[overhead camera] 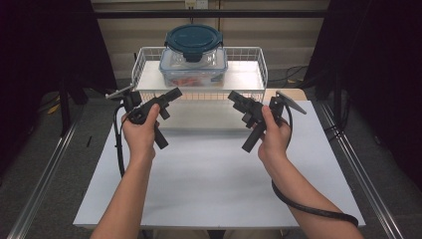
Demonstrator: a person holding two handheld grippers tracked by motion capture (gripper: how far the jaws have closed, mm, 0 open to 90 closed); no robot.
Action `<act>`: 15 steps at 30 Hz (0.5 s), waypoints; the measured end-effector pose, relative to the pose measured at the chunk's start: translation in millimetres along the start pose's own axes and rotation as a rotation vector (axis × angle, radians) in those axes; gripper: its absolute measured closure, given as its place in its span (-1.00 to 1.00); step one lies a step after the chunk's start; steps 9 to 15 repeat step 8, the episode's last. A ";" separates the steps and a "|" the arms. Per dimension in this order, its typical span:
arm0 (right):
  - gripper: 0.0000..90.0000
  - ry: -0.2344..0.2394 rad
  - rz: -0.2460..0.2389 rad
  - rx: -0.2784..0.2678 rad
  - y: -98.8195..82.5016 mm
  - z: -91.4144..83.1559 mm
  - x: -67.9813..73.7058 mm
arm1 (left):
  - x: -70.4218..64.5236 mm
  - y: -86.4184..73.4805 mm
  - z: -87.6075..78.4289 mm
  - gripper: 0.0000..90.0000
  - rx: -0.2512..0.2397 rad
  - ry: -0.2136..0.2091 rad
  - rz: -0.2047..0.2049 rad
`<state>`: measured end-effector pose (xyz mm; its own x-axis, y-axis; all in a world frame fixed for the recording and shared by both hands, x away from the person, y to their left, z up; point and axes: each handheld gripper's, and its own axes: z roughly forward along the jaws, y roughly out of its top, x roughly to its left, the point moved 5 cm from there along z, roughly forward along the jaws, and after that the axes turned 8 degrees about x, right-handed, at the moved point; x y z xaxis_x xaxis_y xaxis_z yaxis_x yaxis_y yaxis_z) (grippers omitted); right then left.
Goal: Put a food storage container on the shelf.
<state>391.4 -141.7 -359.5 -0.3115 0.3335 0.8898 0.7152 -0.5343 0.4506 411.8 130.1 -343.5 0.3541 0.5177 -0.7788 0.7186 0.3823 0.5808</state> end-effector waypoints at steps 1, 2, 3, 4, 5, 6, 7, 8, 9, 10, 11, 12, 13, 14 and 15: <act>-0.37 -0.014 -0.005 0.008 -5.7 -4.1 -9.2 | 4.8 -6.7 -2.4 -0.79 0.005 0.006 0.007; -0.38 -0.018 -0.007 0.009 -7.2 -5.5 -11.9 | 7.4 -11.4 -3.7 -0.80 0.008 0.005 -0.002; -0.38 -0.024 -0.009 0.016 -10.0 -8.1 -16.2 | 9.8 -14.5 -4.5 -0.81 0.014 0.006 0.004; -0.39 -0.025 -0.014 0.013 -11.4 -9.5 -18.6 | 13.1 -18.1 -4.9 -0.81 0.018 0.007 0.004; -0.41 -0.027 -0.016 0.015 -13.5 -11.7 -21.6 | 16.7 -21.8 -5.8 -0.82 0.026 0.014 0.000; -0.42 -0.032 -0.019 0.024 -16.0 -13.7 -24.6 | 20.6 -25.1 -6.3 -0.82 0.024 0.023 0.004; -0.43 -0.030 -0.028 0.030 -18.7 -16.1 -27.2 | 25.0 -28.2 -6.9 -0.83 0.035 0.038 0.014; -0.45 -0.034 -0.042 0.038 -21.2 -18.0 -30.0 | 29.4 -31.7 -7.6 -0.84 0.039 0.041 -0.001; -0.45 -0.034 -0.042 0.038 -21.2 -18.0 -30.0 | 29.4 -31.7 -7.6 -0.84 0.039 0.041 -0.001; -0.45 -0.034 -0.042 0.038 -21.2 -18.0 -30.0 | 29.4 -31.7 -7.6 -0.84 0.039 0.041 -0.001; -0.45 -0.034 -0.042 0.038 -21.2 -18.0 -30.0 | 29.4 -31.7 -7.6 -0.84 0.039 0.041 -0.001; -0.45 -0.034 -0.042 0.038 -21.2 -18.0 -30.0 | 29.4 -31.7 -7.6 -0.84 0.039 0.041 -0.001; -0.45 -0.034 -0.042 0.038 -21.2 -18.0 -30.0 | 29.4 -31.7 -7.6 -0.84 0.039 0.041 -0.001; -0.45 -0.034 -0.042 0.038 -21.2 -18.0 -30.0 | 29.4 -31.7 -7.6 -0.84 0.039 0.041 -0.001; -0.45 -0.034 -0.042 0.038 -21.2 -18.0 -30.0 | 29.4 -31.7 -7.6 -0.84 0.039 0.041 -0.001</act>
